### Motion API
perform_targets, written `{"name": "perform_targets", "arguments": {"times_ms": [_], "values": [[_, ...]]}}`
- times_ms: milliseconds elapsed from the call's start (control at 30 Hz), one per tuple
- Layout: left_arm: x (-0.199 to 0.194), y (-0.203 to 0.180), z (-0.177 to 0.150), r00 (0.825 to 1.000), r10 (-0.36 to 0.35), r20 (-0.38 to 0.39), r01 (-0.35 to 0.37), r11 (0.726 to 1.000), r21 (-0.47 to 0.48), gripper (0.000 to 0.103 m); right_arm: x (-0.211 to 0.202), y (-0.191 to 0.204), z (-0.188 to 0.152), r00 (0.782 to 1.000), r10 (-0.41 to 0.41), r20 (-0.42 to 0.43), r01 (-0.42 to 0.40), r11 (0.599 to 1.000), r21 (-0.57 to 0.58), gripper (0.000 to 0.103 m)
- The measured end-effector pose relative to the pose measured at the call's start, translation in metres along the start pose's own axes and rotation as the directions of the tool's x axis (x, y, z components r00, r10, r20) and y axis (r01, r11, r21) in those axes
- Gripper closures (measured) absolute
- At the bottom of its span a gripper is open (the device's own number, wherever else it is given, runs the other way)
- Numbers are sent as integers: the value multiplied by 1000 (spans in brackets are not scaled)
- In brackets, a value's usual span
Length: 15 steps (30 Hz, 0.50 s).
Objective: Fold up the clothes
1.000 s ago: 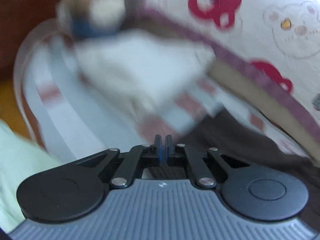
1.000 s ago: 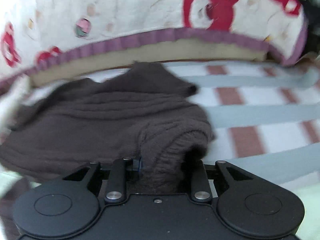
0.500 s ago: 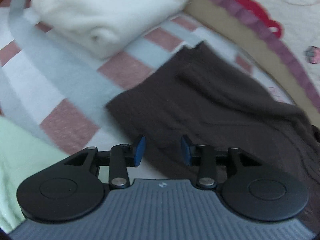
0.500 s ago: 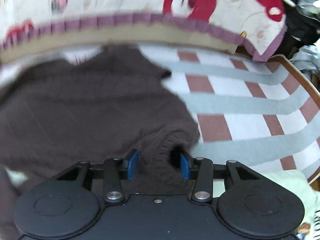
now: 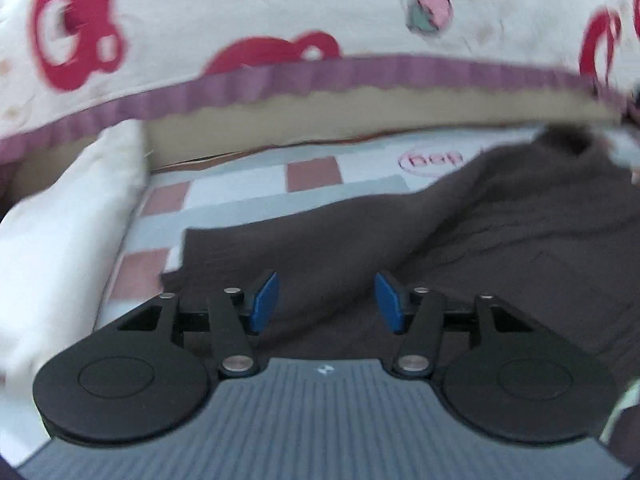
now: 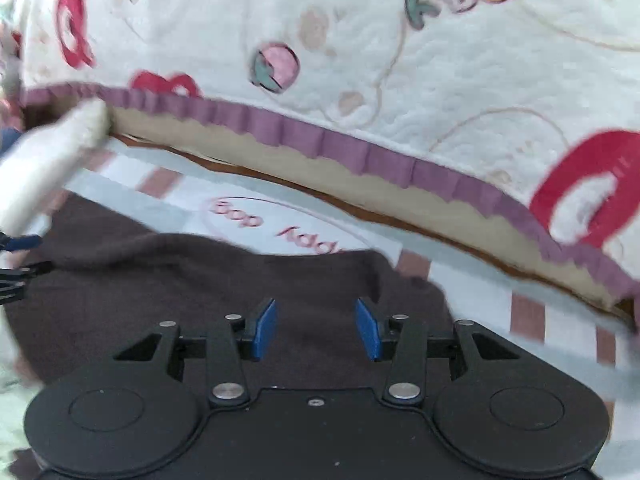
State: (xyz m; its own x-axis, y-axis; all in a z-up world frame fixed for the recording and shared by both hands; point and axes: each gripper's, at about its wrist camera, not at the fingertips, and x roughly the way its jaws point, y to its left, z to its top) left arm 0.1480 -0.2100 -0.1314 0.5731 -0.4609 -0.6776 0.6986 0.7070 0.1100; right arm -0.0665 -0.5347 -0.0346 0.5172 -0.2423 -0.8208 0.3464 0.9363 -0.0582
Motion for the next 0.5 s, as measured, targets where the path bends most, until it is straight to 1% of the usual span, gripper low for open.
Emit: {"name": "perform_targets", "arguments": {"times_ms": [67, 133, 167, 200, 233, 267, 333, 367, 467, 500], "values": [[25, 2, 2, 999, -11, -38, 11, 1000, -10, 49, 32, -7, 9, 999, -23, -49, 23, 1000, 9, 54], [43, 9, 2, 996, -41, -76, 38, 998, -45, 50, 53, -13, 13, 996, -37, -76, 37, 999, 2, 54], [52, 13, 2, 994, -57, -94, 51, 997, -63, 51, 60, -14, 15, 995, -49, -85, 48, 999, -24, 54], [55, 17, 0, 991, -87, -104, 76, 992, -102, 51, 68, -13, 16, 992, -76, -97, 69, 995, -73, 52], [54, 20, -4, 992, -97, -86, 86, 988, -130, 52, 76, -11, 18, 988, -108, -109, 94, 987, -131, 46], [52, 23, -9, 993, -103, -61, 92, 984, -154, 58, 83, -9, 19, 983, -142, -118, 118, 975, -188, 45], [50, 25, -12, 995, -90, -47, 83, 986, -146, 66, 99, -9, 22, 974, -171, -151, 131, 960, -246, 45], [49, 26, -12, 995, -89, -42, 82, 986, -144, 67, 107, -9, 23, 969, -183, -168, 134, 954, -269, 45], [50, 32, -13, 995, -102, -23, 96, 975, -201, 67, 127, -13, 28, 964, -174, -203, 121, 961, -250, 44], [50, 32, -13, 995, -100, -14, 95, 973, -212, 67, 135, -14, 30, 962, -177, -210, 126, 964, -236, 41]]}}
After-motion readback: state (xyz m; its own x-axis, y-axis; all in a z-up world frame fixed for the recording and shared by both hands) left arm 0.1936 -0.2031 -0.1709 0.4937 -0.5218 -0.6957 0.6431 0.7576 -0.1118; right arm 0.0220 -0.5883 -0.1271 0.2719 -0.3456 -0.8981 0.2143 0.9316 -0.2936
